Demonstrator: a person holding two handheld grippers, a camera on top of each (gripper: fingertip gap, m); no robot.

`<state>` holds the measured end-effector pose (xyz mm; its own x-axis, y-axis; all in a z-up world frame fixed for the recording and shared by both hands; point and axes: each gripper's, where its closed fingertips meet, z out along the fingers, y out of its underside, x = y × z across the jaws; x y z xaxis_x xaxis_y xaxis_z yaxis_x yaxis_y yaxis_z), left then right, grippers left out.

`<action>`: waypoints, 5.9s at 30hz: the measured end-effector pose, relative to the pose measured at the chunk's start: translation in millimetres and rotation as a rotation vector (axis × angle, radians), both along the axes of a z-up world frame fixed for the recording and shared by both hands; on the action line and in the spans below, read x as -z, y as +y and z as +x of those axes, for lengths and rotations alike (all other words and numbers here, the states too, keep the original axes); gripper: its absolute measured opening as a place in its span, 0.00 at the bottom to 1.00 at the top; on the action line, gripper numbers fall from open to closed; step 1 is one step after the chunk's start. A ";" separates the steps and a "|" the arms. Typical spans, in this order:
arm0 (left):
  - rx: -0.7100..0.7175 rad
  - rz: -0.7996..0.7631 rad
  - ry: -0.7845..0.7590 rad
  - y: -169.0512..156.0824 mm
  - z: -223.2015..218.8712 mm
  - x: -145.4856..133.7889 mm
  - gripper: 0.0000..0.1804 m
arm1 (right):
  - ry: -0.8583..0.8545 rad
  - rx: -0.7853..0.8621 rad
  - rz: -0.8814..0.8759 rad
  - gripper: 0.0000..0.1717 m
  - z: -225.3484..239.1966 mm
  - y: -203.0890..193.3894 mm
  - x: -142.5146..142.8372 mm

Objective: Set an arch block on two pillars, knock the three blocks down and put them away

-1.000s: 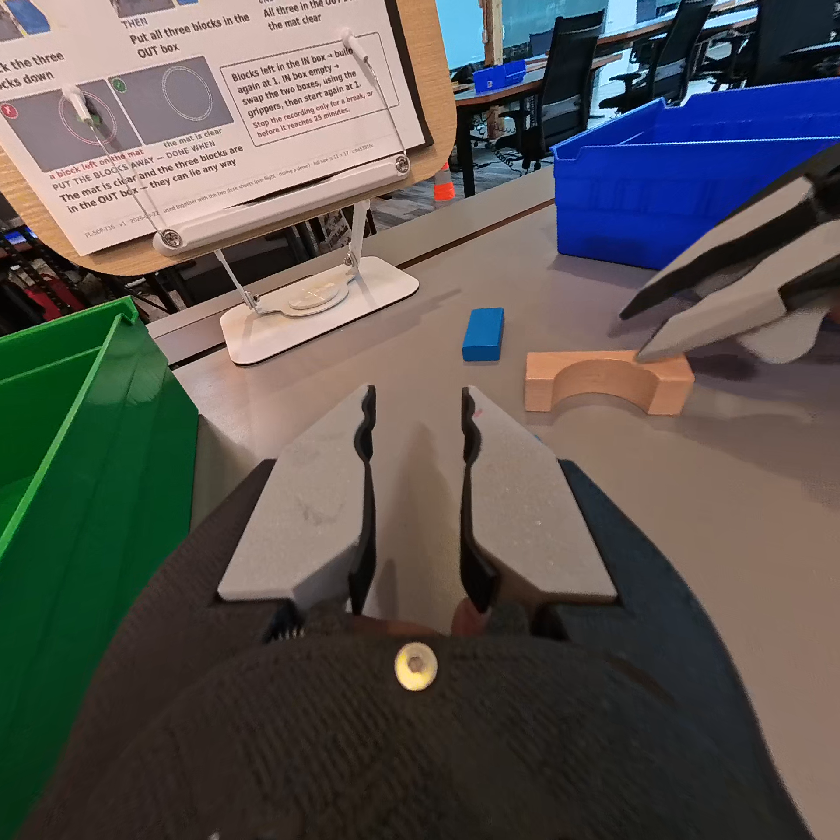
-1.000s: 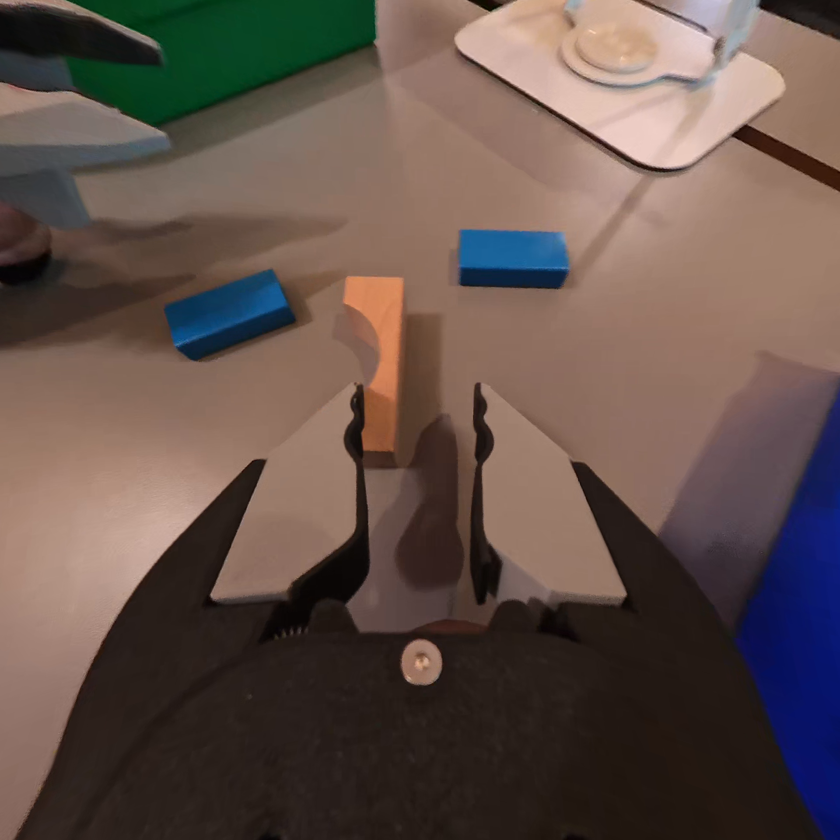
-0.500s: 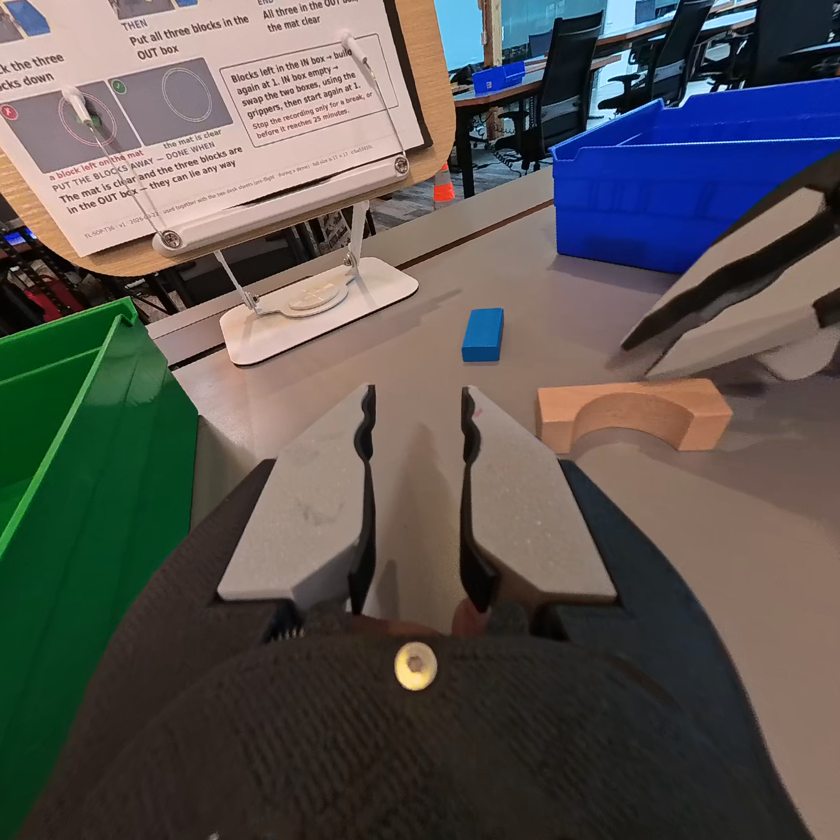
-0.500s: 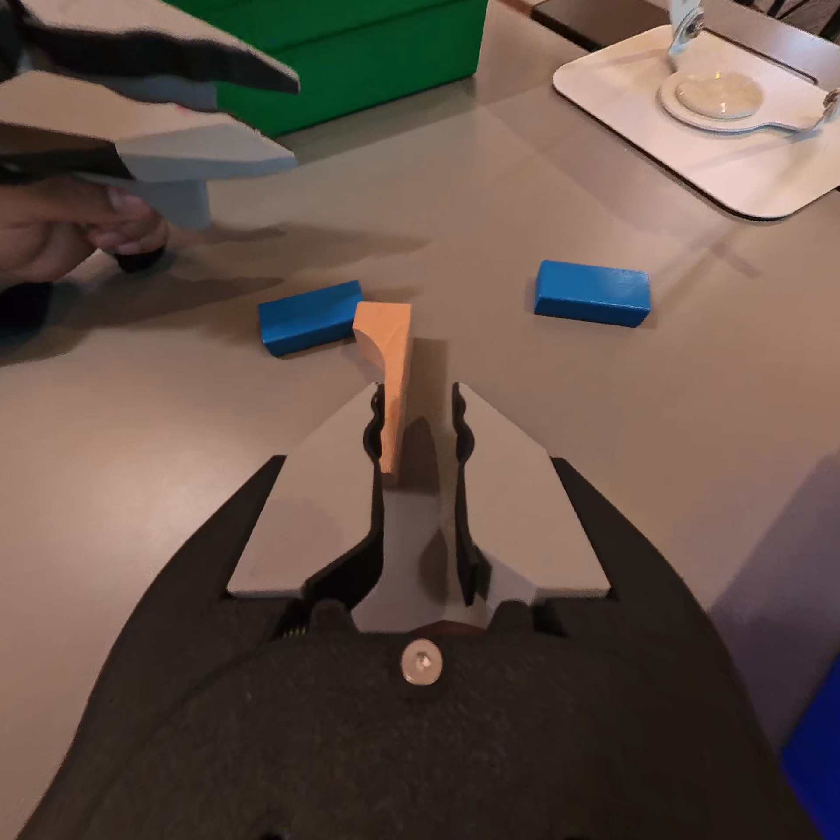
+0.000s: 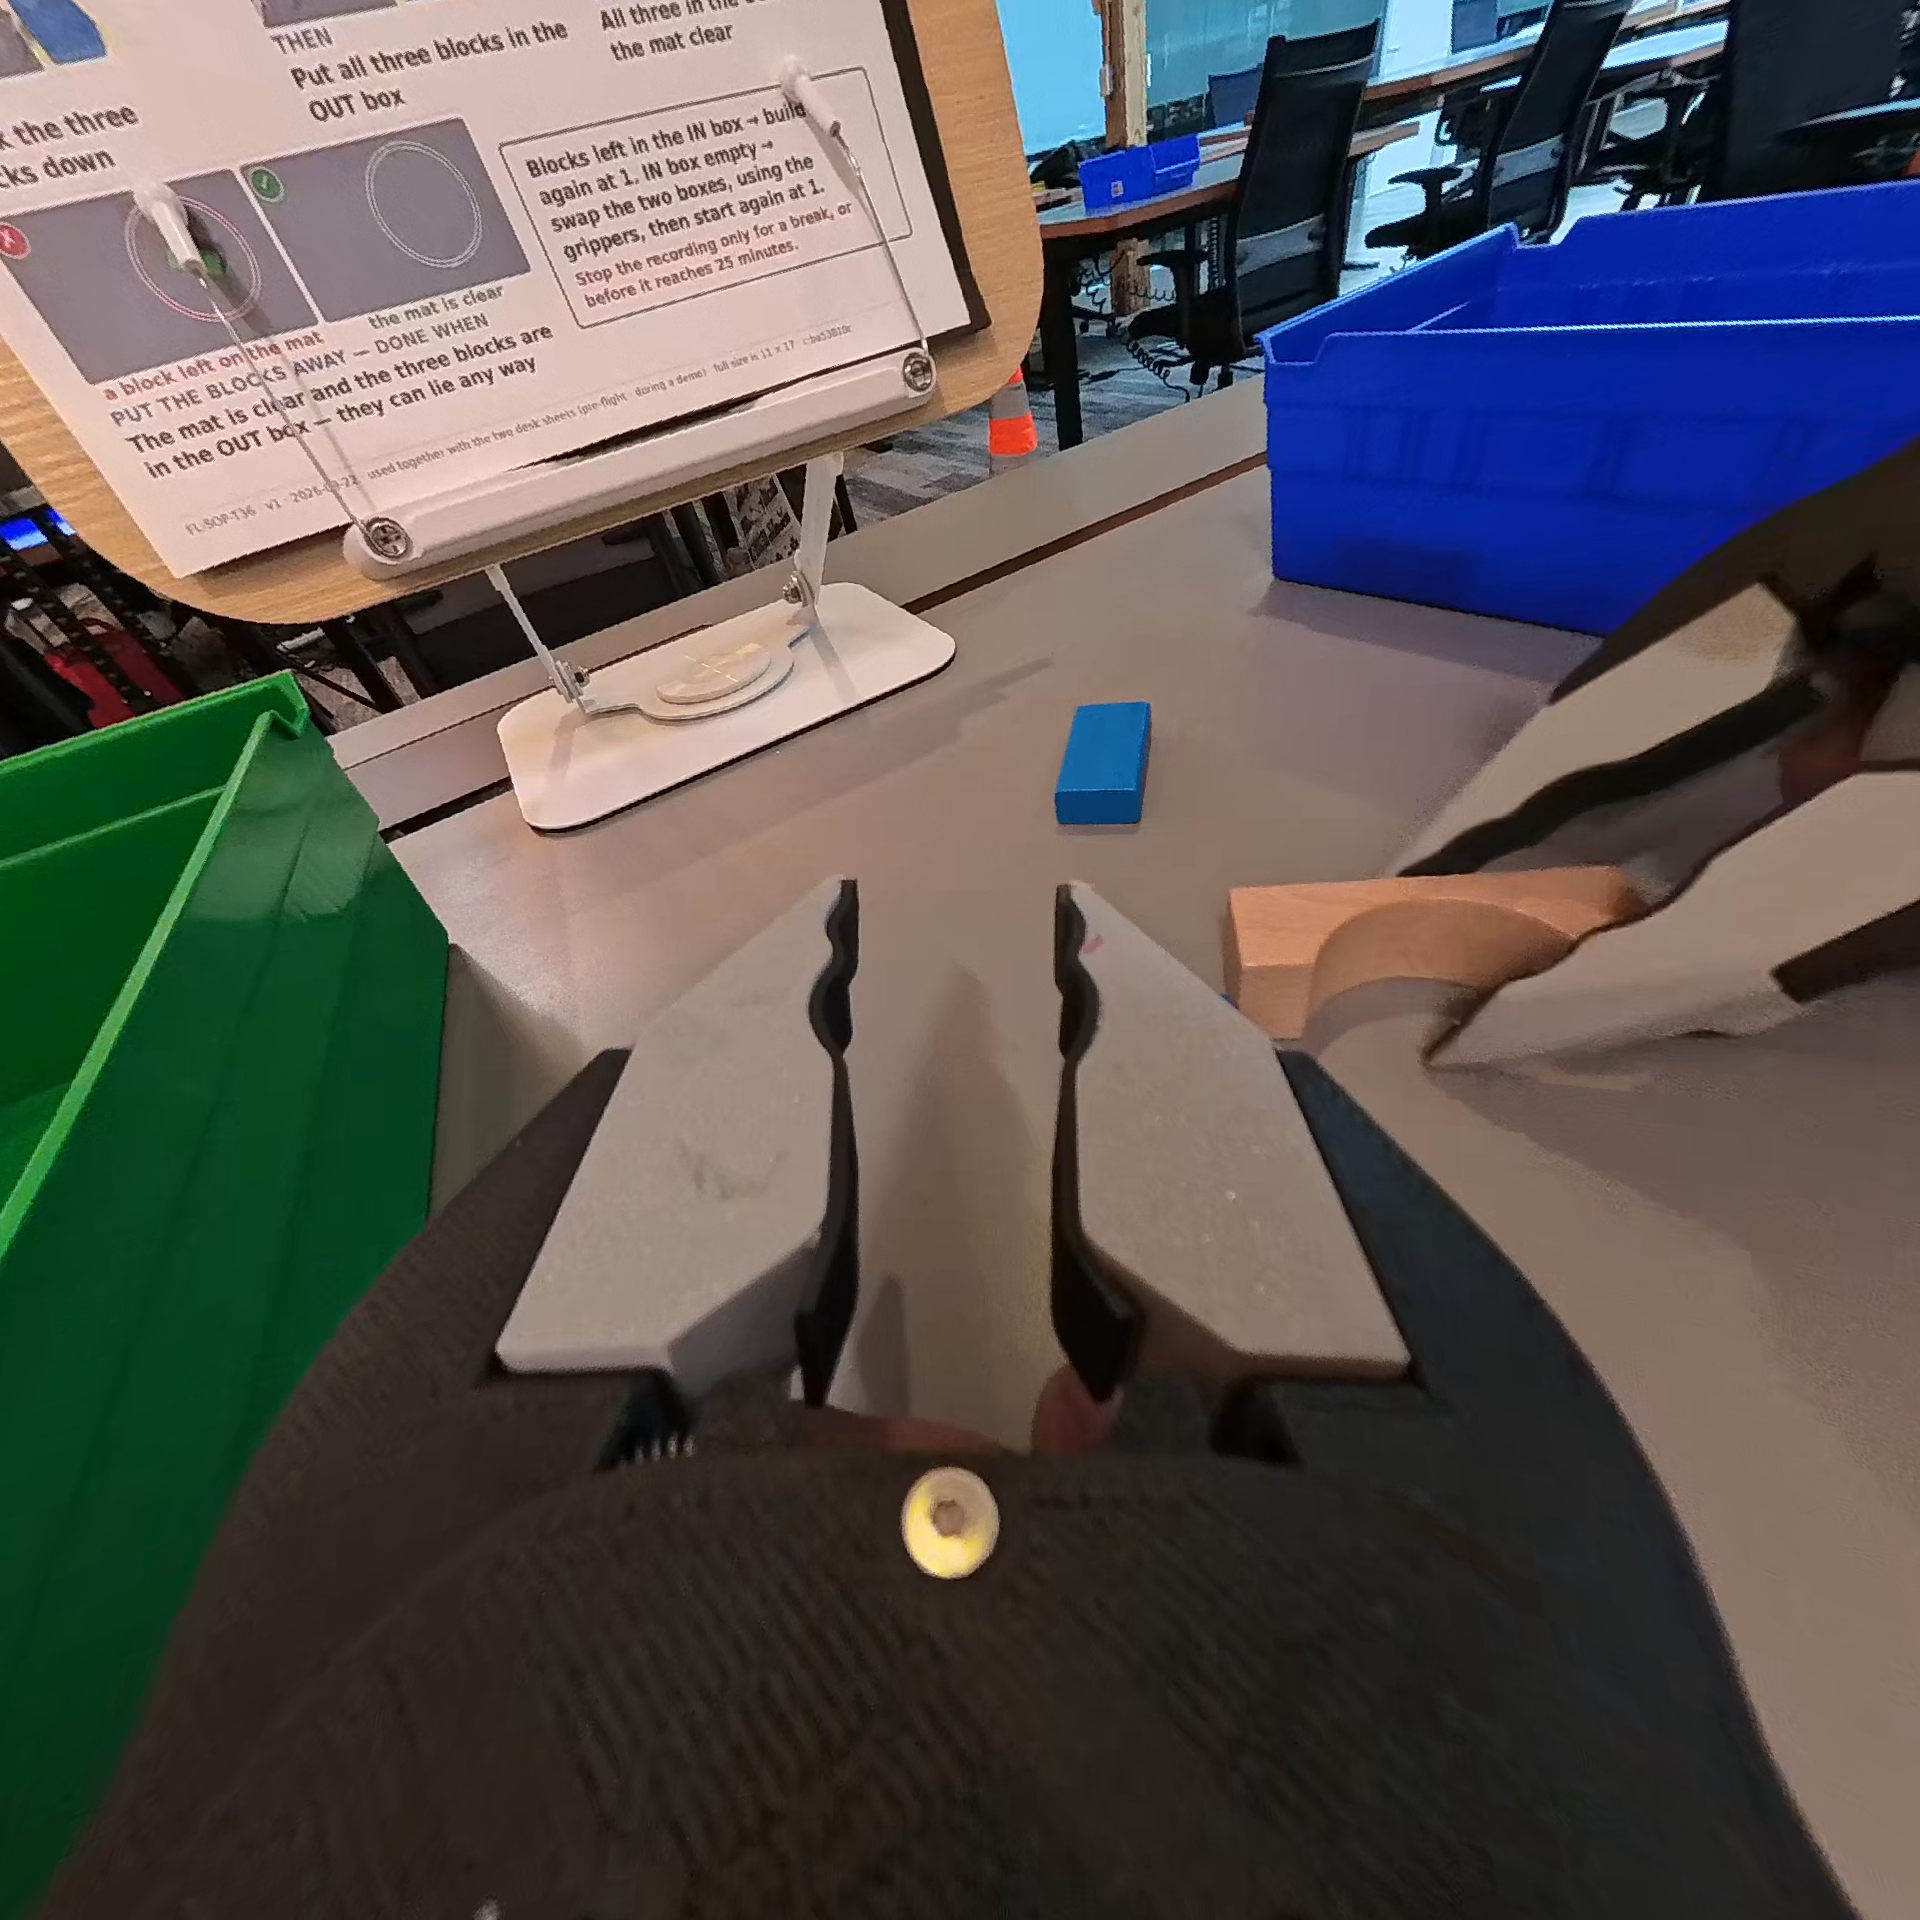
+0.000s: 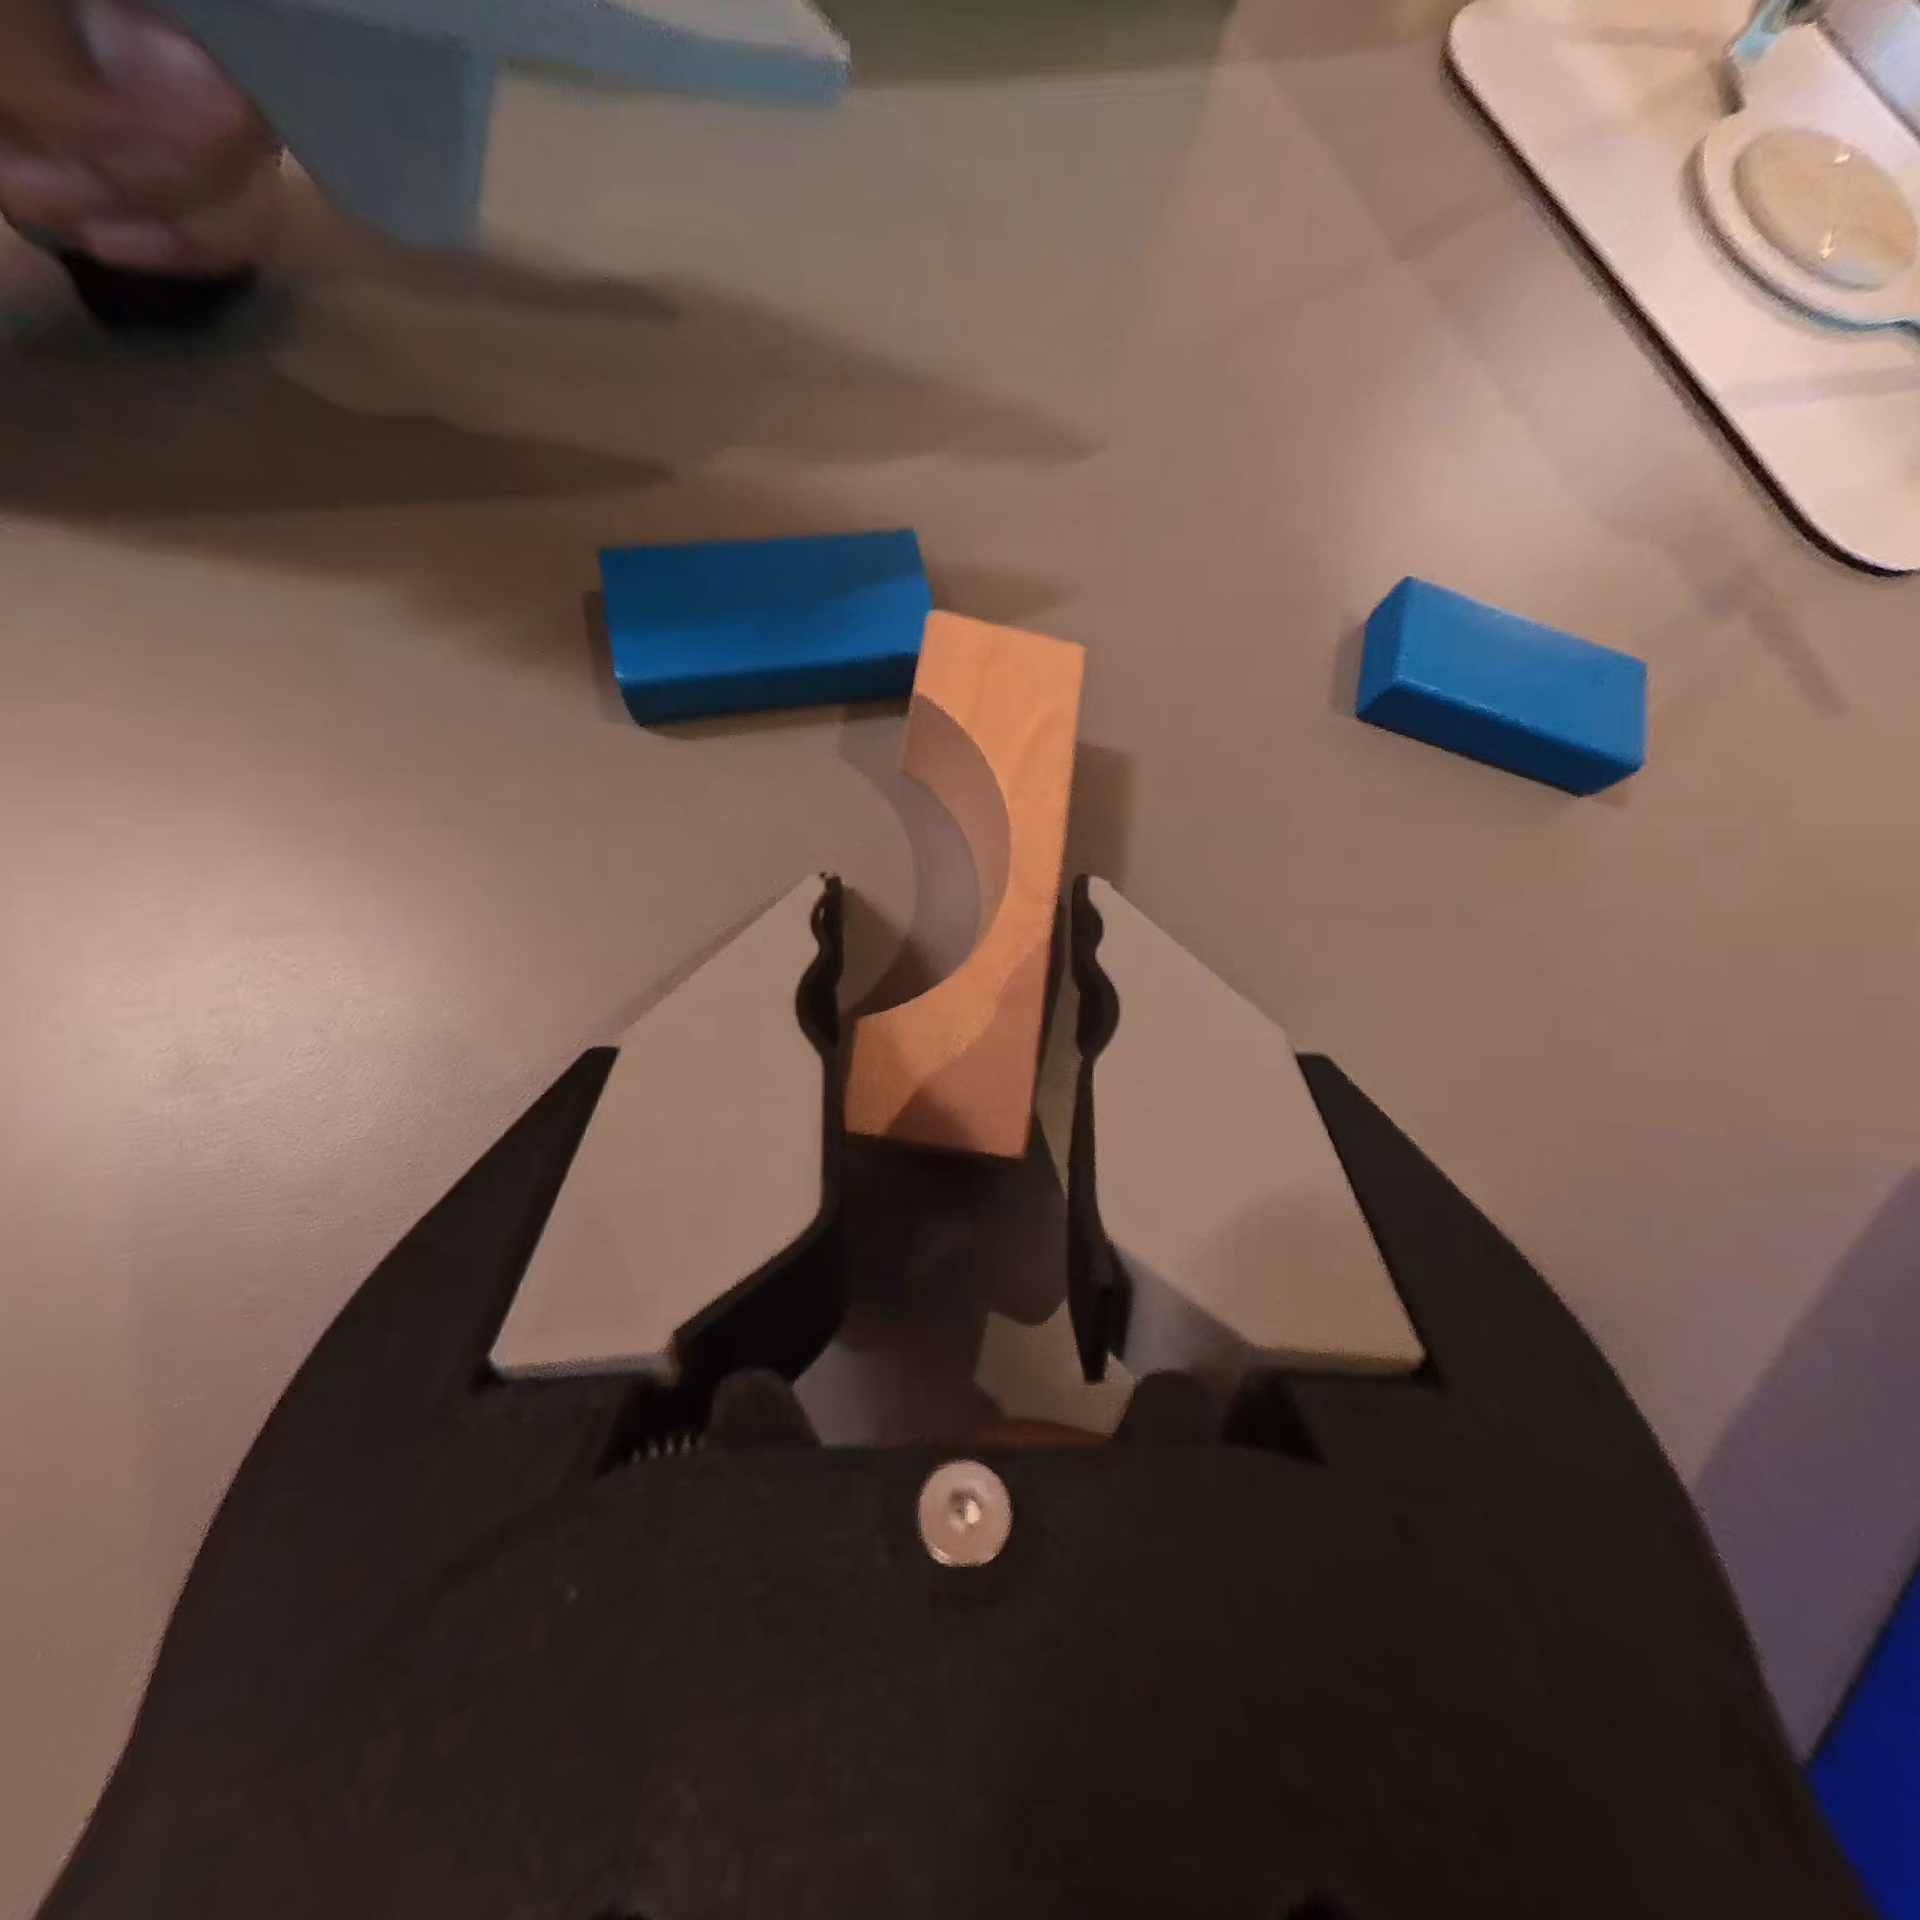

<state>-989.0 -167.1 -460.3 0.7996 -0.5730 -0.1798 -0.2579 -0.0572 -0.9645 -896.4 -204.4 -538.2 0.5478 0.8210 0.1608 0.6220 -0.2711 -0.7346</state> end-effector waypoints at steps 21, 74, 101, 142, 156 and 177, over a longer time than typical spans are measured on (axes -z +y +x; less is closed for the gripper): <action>0.005 0.004 0.008 -0.7 1.4 0.2 0.20 | 0.074 0.133 0.020 0.07 28.2 16.7 -21.2; 0.014 -0.012 0.014 -0.2 2.7 2.6 0.21 | 0.435 -0.108 -0.098 0.38 -13.6 -55.6 -100.5; -0.016 -0.048 -0.019 4.3 -5.4 4.0 0.20 | -0.019 -0.178 0.075 0.39 -64.4 5.5 -3.0; 0.015 -0.051 0.003 0.5 -0.3 6.2 0.22 | 0.038 -0.375 -0.070 0.39 -70.5 17.2 2.2; 0.005 -0.033 -0.002 0.0 -1.8 3.8 0.21 | 0.010 -0.202 0.209 0.38 -39.4 33.3 -39.8; 0.006 -0.023 0.013 -0.4 -0.4 3.9 0.20 | -0.039 0.286 0.350 0.38 49.2 69.0 -92.9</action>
